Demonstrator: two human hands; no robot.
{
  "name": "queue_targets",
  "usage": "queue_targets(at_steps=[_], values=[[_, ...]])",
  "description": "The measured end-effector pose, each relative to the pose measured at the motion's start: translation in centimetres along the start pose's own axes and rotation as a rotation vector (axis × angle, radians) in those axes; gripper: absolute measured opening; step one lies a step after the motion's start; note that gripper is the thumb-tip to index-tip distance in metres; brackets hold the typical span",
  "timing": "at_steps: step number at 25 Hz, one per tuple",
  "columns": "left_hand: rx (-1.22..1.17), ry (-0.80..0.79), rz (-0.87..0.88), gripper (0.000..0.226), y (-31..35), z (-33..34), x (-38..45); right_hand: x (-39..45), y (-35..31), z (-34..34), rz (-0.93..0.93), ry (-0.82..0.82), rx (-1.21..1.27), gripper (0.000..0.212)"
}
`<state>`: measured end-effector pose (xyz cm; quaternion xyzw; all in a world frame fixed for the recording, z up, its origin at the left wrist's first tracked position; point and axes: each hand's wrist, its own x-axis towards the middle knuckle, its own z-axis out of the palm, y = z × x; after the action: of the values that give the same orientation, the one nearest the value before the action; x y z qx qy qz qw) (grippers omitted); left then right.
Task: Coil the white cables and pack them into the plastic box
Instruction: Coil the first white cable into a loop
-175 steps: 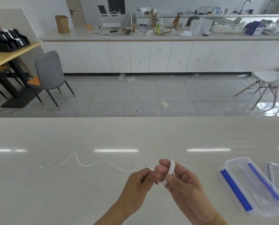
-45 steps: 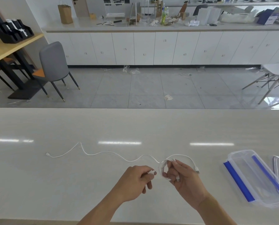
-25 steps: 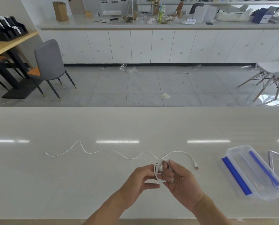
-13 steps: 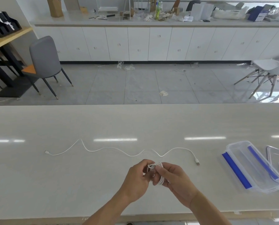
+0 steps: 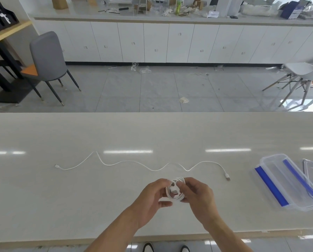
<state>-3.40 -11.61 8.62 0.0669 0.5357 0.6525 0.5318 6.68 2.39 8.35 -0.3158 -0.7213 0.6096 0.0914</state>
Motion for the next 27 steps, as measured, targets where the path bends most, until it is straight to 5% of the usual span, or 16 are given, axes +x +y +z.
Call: queue_targets(at_steps=[3, 8, 13, 18, 22, 27], values=[[0.204, 0.090, -0.035, 0.049, 0.1, 0.1, 0.1, 0.2, 0.2, 0.9, -0.102, 0.054, -0.187, 0.018], [0.435, 0.168, -0.015, 0.009, 0.7, -0.9, 0.3, 0.2, 0.0, 1.4, -0.229, 0.171, -0.437, 0.033], [0.885, 0.212, 0.031, 0.017, 0.3, -1.2, 0.0, -0.7, 0.9, 2.6, -0.214, 0.201, -0.552, 0.034], [0.786, 0.077, 0.065, 0.021, 0.5, -1.6, -0.1, 0.0, 0.9, 0.9, 0.044, 0.223, -0.222, 0.028], [0.747, 0.125, 0.110, 0.019, 0.1, -1.6, 0.7, 0.1, 1.0, 0.4, 0.181, 0.214, 0.078, 0.017], [0.438, -0.011, 0.047, 0.023, -0.5, -0.6, 2.9, 1.0, 2.0, -2.7, 0.344, 0.062, 0.433, 0.019]])
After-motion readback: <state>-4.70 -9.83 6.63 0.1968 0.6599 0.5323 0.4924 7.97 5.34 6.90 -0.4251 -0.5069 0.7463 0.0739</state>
